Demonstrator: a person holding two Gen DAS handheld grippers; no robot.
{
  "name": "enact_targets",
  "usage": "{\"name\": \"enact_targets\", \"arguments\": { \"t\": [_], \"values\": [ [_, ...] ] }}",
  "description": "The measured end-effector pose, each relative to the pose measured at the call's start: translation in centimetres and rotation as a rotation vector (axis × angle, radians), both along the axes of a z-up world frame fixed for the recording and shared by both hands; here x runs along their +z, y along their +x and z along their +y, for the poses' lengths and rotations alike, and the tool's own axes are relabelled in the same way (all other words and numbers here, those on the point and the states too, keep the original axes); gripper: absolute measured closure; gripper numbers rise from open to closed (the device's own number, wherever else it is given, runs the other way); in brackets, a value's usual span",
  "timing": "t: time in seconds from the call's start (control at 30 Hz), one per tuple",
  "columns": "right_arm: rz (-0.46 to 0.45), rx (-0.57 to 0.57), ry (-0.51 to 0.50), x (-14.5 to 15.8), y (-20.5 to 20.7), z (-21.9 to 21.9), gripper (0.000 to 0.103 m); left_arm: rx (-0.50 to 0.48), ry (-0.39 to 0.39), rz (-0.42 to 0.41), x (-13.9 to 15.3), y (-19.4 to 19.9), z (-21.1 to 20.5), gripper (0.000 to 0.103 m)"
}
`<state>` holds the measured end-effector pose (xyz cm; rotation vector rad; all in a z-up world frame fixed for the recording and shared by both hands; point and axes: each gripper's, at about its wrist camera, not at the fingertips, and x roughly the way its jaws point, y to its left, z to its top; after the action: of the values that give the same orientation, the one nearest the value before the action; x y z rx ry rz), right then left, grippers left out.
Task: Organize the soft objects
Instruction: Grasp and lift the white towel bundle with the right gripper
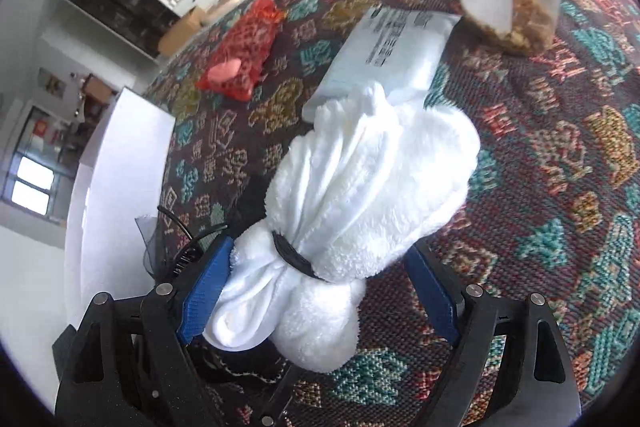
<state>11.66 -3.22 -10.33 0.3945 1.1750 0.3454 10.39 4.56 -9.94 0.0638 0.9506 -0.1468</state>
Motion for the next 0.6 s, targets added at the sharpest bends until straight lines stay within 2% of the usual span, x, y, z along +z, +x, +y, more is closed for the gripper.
{"name": "enact_targets", "arguments": {
  "t": [0.03, 0.07, 0.17, 0.27, 0.37, 0.43, 0.5, 0.6],
  "values": [
    [-0.019, 0.025, -0.006, 0.0, -0.4, -0.4, 0.031, 0.0, 0.0, 0.0, 0.0, 0.0, 0.0, 0.0],
    [-0.025, 0.056, -0.011, 0.2, -0.7, -0.6, 0.05, 0.0, 0.0, 0.0, 0.0, 0.0, 0.0, 0.0],
    [-0.038, 0.082, -0.071, 1.0, -2.1, -2.9, 0.053, 0.0, 0.0, 0.0, 0.0, 0.0, 0.0, 0.0],
    [-0.066, 0.09, -0.194, 2.2, -2.9, -6.3, 0.054, 0.0, 0.0, 0.0, 0.0, 0.0, 0.0, 0.0],
    [-0.145, 0.036, -0.387, 3.5, -2.4, -10.2, 0.053, 0.001, 0.0, 0.0, 0.0, 0.0, 0.0, 0.0],
    [-0.223, -0.057, -0.468, 4.2, -1.5, -13.1, 0.042, 0.0, 0.0, 0.0, 0.0, 0.0, 0.0, 0.0],
    [-0.23, -0.191, -0.467, 4.7, -1.2, -16.4, 0.038, 0.0, 0.0, 0.0, 0.0, 0.0, 0.0, 0.0],
    [-0.228, -0.377, -0.306, 5.0, -3.1, -20.0, 0.034, 0.0, 0.0, 0.0, 0.0, 0.0, 0.0, 0.0]
  ]
}}
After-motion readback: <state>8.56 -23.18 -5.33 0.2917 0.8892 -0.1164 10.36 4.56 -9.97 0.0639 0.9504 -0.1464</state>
